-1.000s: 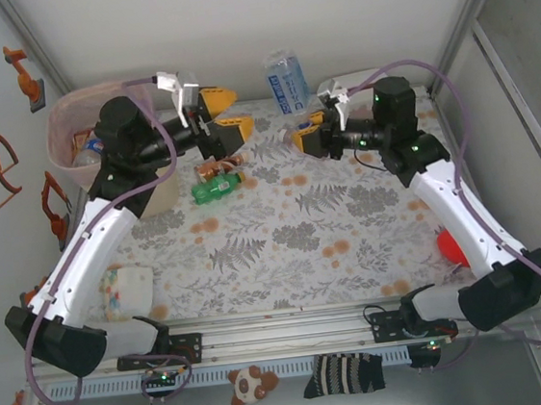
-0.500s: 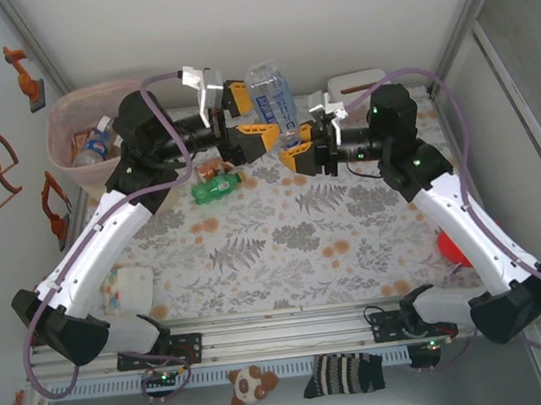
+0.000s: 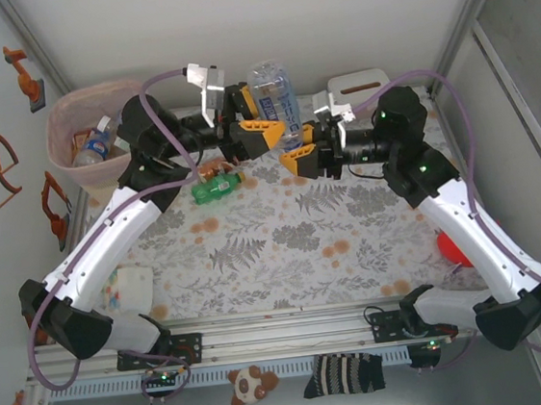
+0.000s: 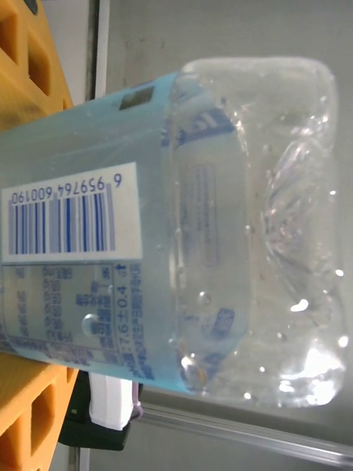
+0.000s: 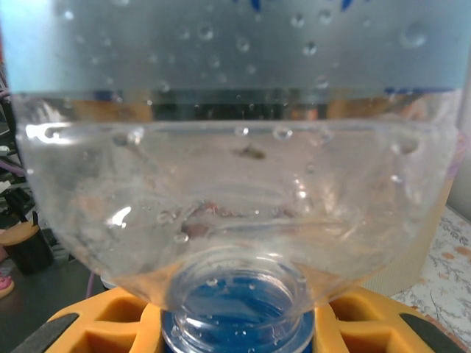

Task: Put the plastic bottles in the bin

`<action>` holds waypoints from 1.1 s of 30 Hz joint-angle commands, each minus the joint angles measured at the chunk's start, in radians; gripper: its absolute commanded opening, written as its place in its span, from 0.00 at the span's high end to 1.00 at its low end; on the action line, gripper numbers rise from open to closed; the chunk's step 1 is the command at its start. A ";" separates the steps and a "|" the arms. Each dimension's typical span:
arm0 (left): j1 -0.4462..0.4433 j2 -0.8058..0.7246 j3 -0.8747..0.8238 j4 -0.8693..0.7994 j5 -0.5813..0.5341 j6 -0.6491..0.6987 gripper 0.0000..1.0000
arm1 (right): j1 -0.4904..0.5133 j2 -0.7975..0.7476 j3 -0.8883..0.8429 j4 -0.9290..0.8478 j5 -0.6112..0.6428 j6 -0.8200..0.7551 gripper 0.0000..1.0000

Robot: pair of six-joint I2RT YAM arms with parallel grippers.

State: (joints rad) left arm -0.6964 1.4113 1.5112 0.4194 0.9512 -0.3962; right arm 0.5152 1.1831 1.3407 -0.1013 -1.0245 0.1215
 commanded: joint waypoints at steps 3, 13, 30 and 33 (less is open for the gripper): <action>-0.005 0.000 0.034 0.049 0.026 -0.023 0.41 | 0.014 -0.026 0.026 0.052 -0.024 0.018 0.79; -0.004 -0.006 0.071 -0.088 -0.006 0.049 0.44 | 0.017 -0.040 0.031 -0.013 0.068 0.013 0.48; 0.237 -0.074 0.180 -0.707 -0.449 0.187 0.47 | 0.017 -0.123 0.028 -0.248 0.451 -0.068 0.30; 0.332 -0.069 0.200 -0.797 -0.513 0.138 0.47 | 0.017 -0.115 0.026 -0.250 0.468 -0.070 0.30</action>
State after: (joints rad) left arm -0.4290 1.3663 1.6733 -0.2276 0.5568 -0.2348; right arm 0.5270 1.0664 1.3445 -0.3336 -0.6144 0.0704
